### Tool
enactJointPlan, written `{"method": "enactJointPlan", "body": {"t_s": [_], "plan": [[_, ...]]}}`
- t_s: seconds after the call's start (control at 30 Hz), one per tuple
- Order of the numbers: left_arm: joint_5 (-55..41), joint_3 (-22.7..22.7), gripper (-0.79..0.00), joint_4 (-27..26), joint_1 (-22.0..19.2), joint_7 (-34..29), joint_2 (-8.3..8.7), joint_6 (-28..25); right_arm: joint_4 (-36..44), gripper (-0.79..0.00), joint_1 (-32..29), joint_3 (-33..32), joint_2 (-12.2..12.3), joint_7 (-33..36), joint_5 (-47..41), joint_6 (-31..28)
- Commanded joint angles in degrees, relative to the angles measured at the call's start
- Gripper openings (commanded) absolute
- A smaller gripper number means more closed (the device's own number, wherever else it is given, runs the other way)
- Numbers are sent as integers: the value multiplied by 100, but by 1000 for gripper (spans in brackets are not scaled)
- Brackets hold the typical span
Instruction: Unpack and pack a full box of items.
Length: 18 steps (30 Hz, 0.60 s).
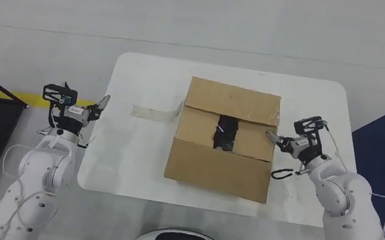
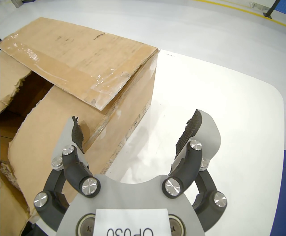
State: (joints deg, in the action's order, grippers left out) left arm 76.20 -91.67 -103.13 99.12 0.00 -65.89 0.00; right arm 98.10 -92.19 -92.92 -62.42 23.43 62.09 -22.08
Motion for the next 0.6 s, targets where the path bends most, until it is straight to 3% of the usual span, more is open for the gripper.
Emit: {"method": "enactJointPlan", "body": {"t_s": [0.0,0.33,0.43,0.57], "plan": [[0,0,0,0,0,0,0,0,12,0,97,47,-21,35,-37,380],[0,0,0,0,0,0,0,0,362,0,827,424,-134,340,-202,1853],[0,0,0,0,0,0,0,0,84,0,1485,709,-192,613,-146,2431],[0,0,0,0,0,0,0,0,-1080,0,2786,1511,-337,1192,405,3356]]}}
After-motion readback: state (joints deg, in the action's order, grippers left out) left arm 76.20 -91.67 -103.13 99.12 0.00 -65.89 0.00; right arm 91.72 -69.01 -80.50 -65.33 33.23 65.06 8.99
